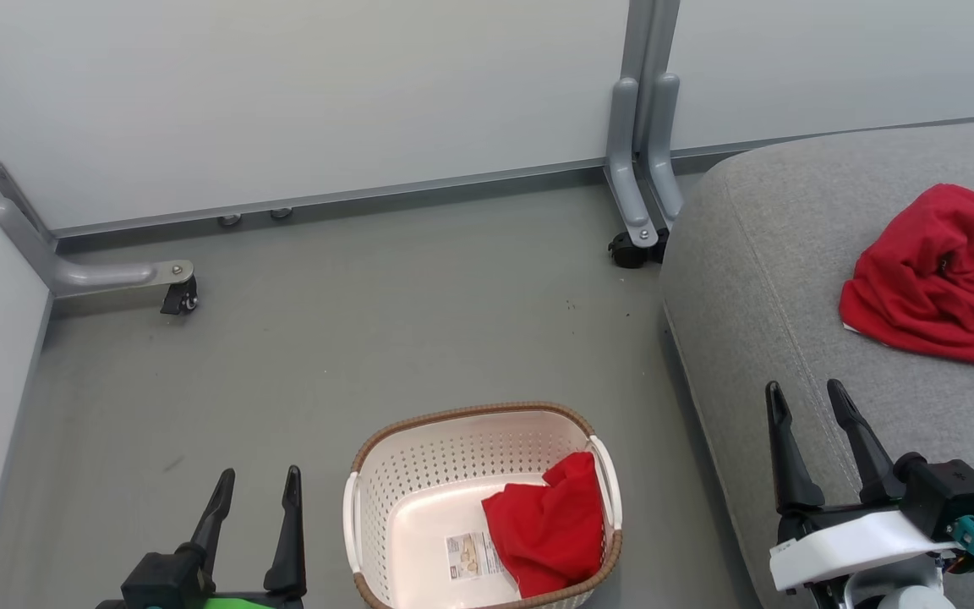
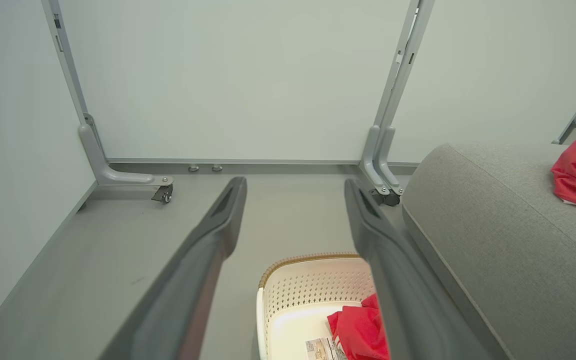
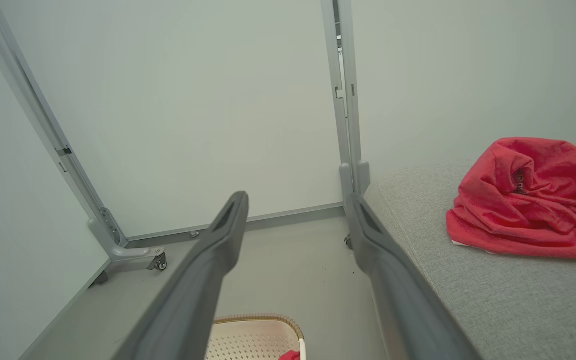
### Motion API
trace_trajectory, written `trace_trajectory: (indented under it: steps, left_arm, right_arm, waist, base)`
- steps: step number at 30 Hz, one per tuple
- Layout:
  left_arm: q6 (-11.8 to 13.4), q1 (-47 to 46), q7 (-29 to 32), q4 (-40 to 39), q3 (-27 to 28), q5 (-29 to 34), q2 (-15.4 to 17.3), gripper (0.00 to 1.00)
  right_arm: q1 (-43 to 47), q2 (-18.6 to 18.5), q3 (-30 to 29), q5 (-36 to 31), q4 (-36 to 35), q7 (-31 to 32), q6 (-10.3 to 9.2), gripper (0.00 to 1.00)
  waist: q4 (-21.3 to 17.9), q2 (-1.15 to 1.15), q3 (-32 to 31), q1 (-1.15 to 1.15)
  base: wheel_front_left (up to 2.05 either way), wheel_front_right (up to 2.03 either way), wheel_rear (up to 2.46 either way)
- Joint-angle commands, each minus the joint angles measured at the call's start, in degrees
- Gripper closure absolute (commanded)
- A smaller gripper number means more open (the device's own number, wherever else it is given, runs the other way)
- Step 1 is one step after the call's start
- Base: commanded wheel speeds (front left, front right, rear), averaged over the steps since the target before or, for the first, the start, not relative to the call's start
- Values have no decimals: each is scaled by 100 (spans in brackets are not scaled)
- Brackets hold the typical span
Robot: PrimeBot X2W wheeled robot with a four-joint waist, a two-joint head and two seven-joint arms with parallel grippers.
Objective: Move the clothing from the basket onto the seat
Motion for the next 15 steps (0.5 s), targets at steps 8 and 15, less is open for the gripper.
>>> trace_trajectory:
  steps: [8, 15]
  left_arm:
    - [1, -7, 4, 17, -49, 5, 3, 0]
    - [1, -41, 4, 18, -74, -7, 3, 0]
  right_arm:
    - [-25, -10, -37, 51, -29, -15, 0, 0]
    - [-52, -25, -26, 35, -70, -15, 0, 0]
  waist:
    - [-6, 0, 36, 0]
    - [-3, 0, 121, 0]
  base:
    - [0, 0, 0]
    - [0, 0, 0]
